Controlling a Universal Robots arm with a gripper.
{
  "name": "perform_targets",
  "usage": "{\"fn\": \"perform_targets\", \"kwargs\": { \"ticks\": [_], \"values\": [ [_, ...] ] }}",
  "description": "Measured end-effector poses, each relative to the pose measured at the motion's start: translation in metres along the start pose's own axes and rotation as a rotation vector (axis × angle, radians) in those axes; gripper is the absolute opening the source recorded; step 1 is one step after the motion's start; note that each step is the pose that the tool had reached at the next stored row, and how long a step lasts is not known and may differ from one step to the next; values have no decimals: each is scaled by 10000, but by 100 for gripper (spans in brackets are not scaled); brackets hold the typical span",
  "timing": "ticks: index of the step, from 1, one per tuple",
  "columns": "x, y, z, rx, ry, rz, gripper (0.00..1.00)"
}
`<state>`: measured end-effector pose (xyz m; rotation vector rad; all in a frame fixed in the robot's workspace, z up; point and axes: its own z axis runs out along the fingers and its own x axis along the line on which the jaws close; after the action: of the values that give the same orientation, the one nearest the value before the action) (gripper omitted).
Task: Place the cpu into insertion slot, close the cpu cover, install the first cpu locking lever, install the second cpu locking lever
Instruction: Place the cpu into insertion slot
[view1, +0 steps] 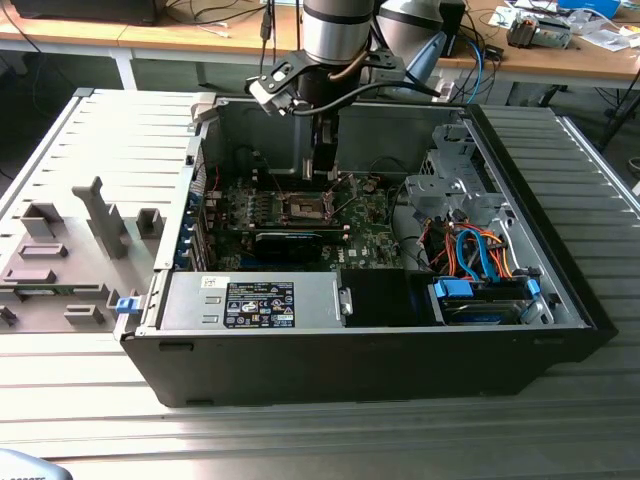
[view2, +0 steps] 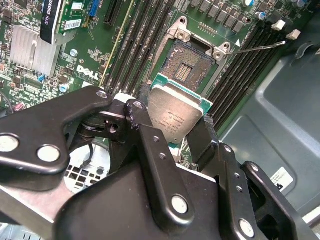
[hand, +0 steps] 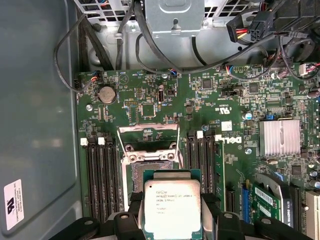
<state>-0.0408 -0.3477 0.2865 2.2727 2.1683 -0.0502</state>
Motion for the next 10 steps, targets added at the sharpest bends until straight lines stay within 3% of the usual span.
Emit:
{"fn": "perform_targets", "kwargs": {
  "ticks": [10],
  "values": [
    [0, 0, 22, -1, 1, 0, 55]
  ]
}}
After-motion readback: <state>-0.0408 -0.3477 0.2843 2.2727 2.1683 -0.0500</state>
